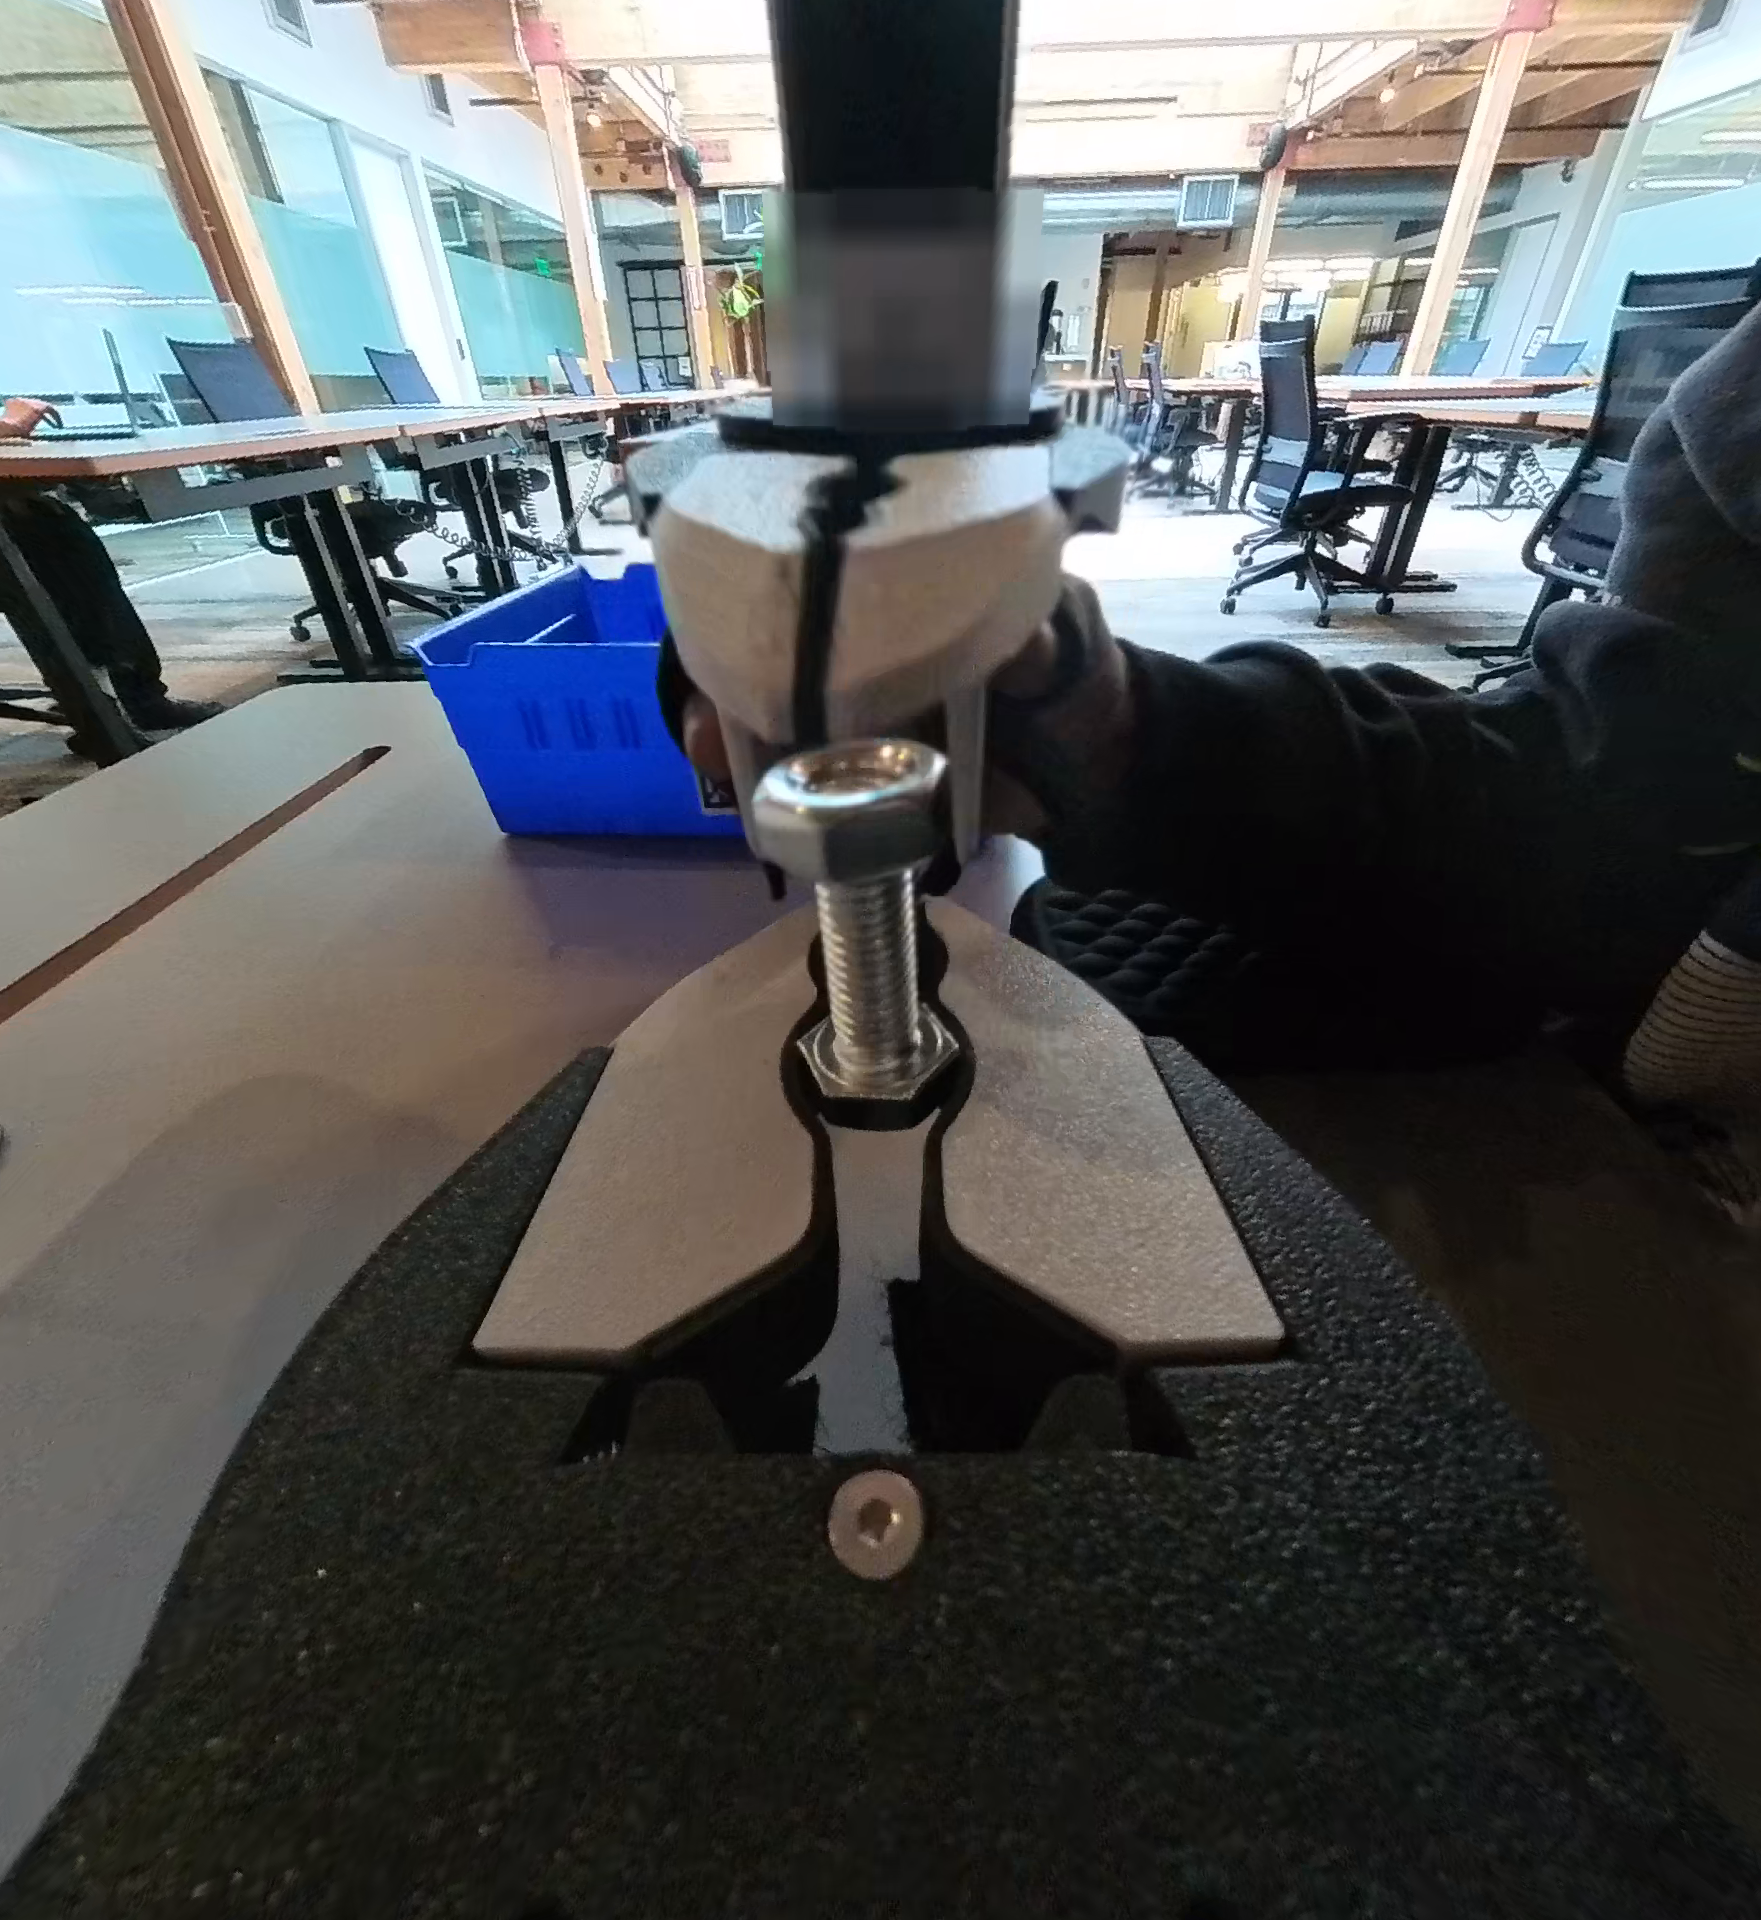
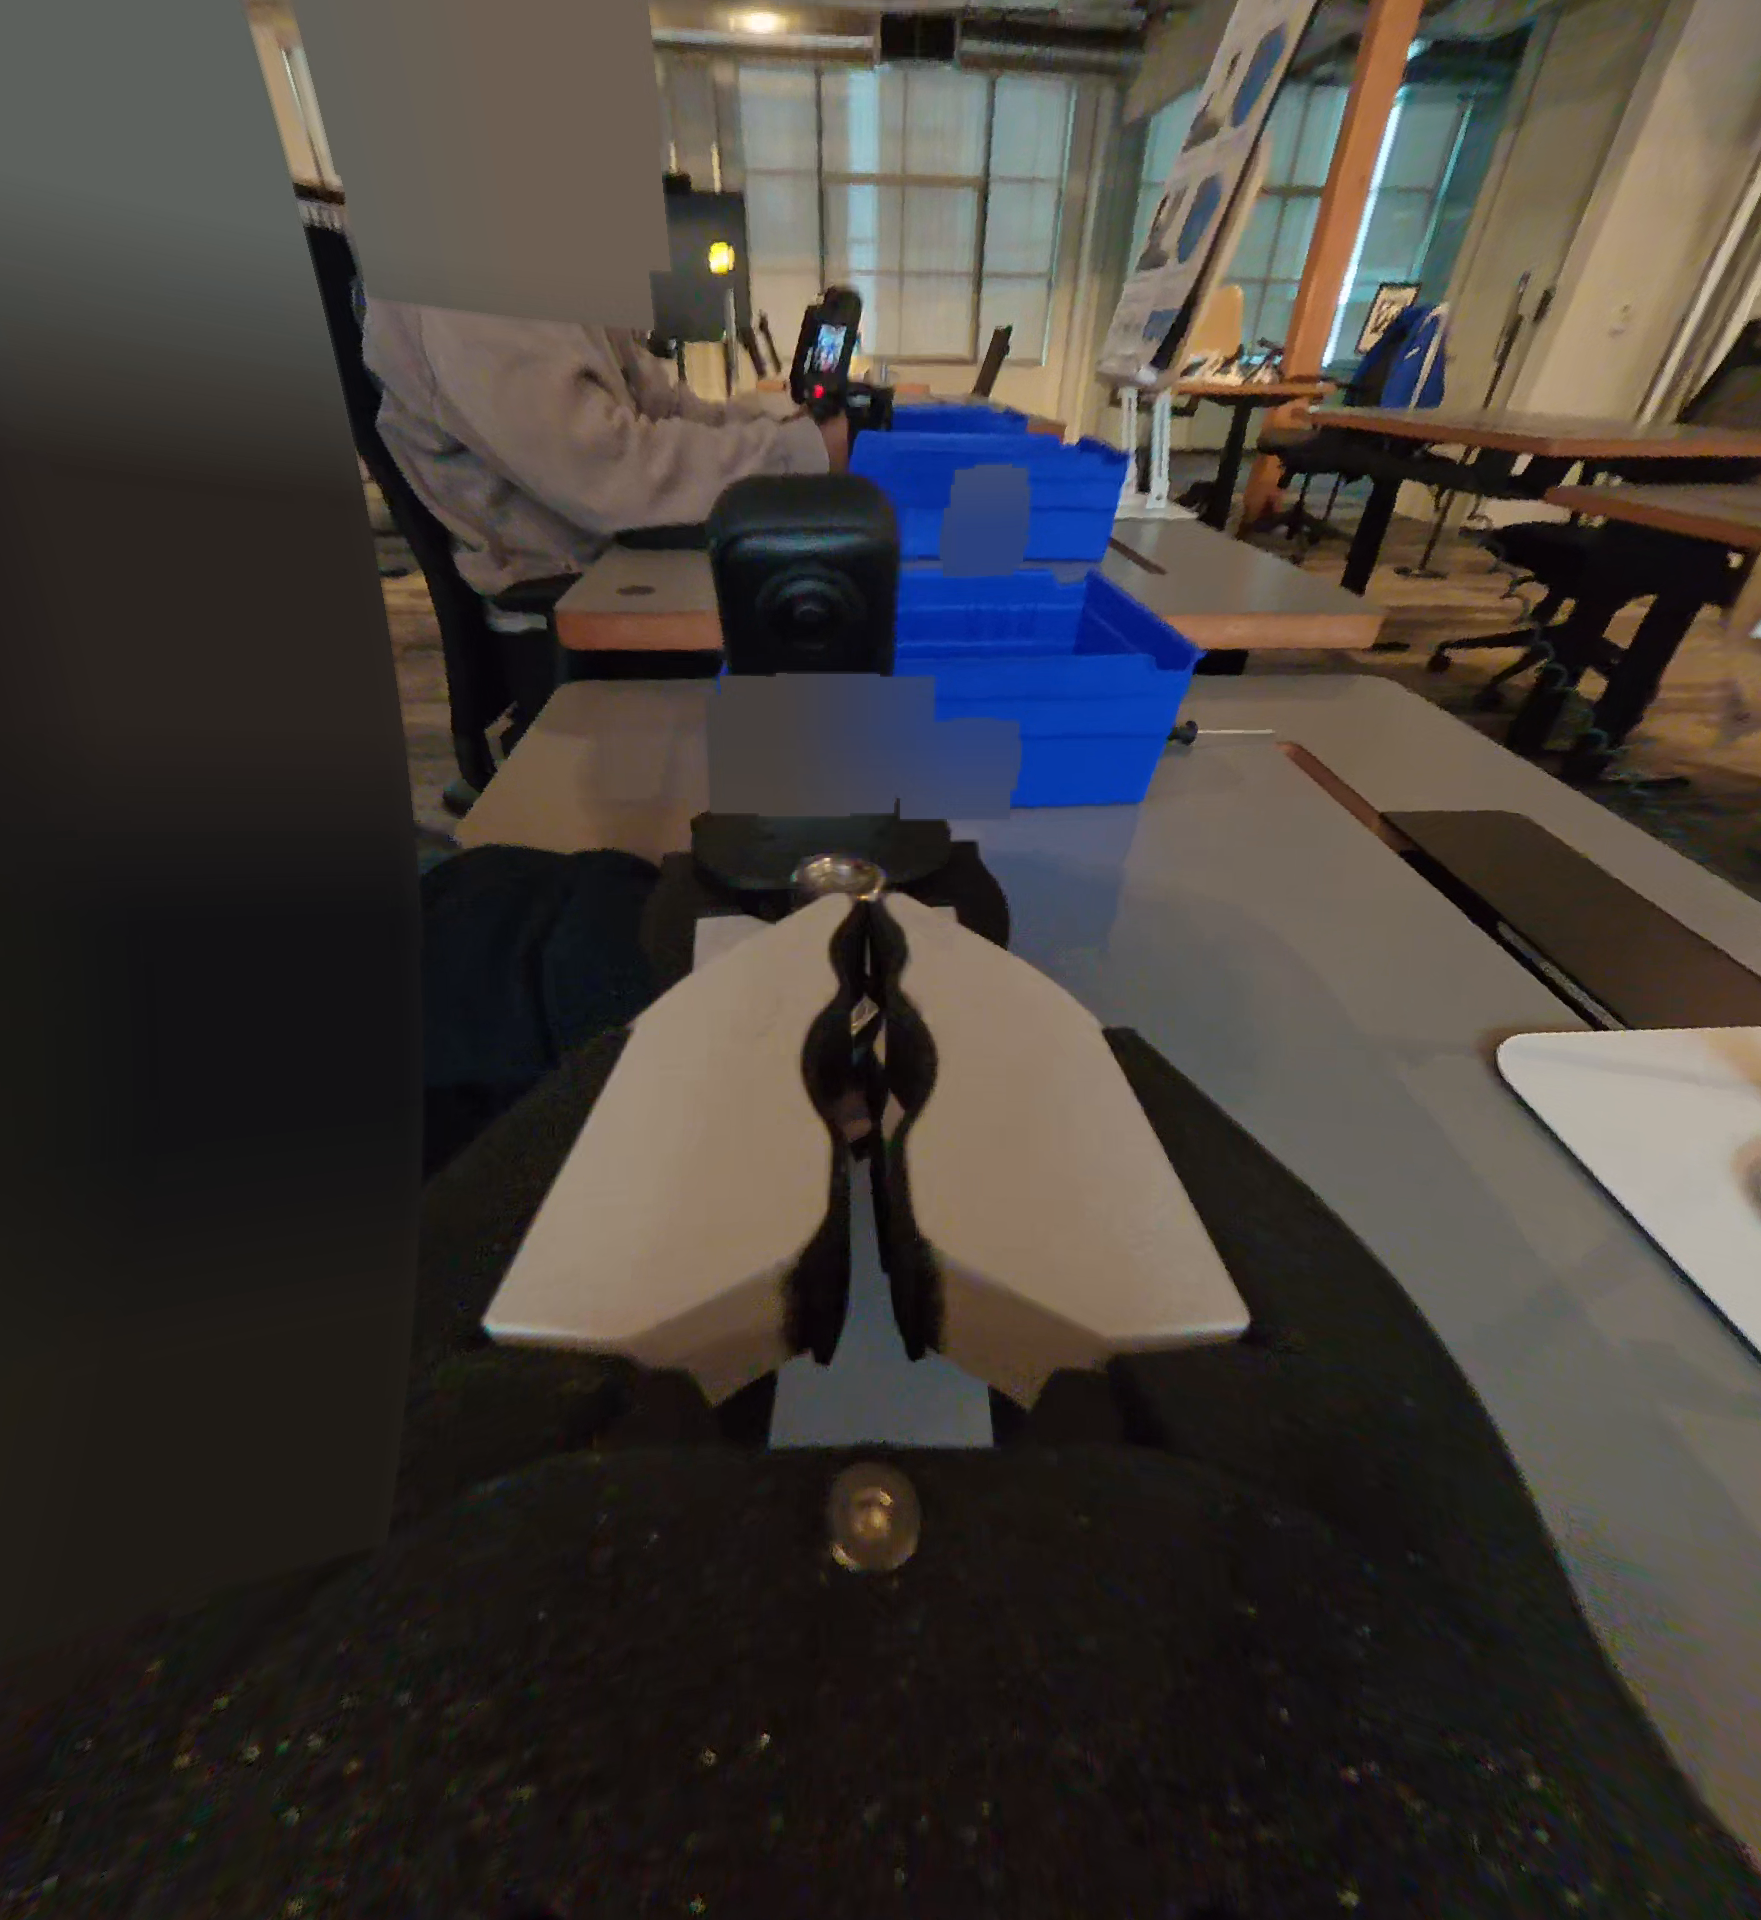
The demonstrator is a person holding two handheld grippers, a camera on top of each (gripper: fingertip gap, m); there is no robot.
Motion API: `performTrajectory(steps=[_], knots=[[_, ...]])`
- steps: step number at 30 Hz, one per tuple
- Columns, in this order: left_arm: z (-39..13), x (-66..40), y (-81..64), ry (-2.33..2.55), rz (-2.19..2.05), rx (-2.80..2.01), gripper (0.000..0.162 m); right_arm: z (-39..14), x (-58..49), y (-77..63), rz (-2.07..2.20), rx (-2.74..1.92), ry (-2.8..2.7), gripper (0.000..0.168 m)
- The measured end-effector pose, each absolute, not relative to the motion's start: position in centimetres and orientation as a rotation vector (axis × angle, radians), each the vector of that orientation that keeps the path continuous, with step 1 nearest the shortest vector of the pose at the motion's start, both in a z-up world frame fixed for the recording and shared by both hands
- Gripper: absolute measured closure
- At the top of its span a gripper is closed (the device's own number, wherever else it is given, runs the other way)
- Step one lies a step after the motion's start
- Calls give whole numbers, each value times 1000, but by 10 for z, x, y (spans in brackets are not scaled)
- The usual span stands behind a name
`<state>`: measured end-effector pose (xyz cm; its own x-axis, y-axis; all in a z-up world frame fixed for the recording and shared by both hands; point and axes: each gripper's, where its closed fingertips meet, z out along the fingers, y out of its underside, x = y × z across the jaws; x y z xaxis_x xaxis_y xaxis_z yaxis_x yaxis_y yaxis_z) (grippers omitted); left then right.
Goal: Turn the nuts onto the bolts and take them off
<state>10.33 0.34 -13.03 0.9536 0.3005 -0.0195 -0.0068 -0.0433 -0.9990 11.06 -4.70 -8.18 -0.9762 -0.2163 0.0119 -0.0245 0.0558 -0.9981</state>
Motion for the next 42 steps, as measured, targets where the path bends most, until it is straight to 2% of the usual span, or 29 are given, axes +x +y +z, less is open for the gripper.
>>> performTrajectory(steps=[3, 5, 7, 8, 10, 12, 14, 17, 19, 22, 29, 37, 42], knots=[[-131, 103, 5, -229, 250, -1606, 150, -77, 107, -42, -2068, -226, 2140, 166], [-132, 103, 5, -228, 250, -1610, 149, -79, 111, -47, -2056, -228, 2151, 144], [-132, 103, 5, -227, 252, -1612, 149, -84, 116, -54, -2026, -249, 2187, 133], [-132, 104, 5, -227, 252, -1611, 149, -87, 116, -56, -2018, -255, 2217, 134], [-132, 103, 4, -229, 253, -1609, 149, -88, 115, -54, -2021, -269, 2234, 146], [-130, 103, 3, -228, 252, -1597, 149, -82, 110, -47, -2056, -243, 2177, 167], [-130, 103, 3, -230, 255, -1601, 150, -76, 107, -42, -2076, -217, 2128, 168], [-132, 104, 5, -227, 250, -1607, 149, -79, 110, -46, -2057, -229, 2156, 145], [-132, 104, 5, -225, 251, -1610, 149, -83, 116, -52, -2033, -257, 2183, 139], [-132, 104, 5, -226, 252, -1610, 149, -86, 117, -55, -2026, -274, 2212, 146], [-132, 104, 5, -226, 251, -1609, 149, -80, 112, -44, -2041, -252, 2164, 151], [-133, 101, 3, -238, 254, -1615, 149, -85, 113, -46, -1897, -250, 2291, 124], [-136, 101, 6, -240, 257, -1629, 149, -69, 119, -49, -1655, -332, 2488, 127]])
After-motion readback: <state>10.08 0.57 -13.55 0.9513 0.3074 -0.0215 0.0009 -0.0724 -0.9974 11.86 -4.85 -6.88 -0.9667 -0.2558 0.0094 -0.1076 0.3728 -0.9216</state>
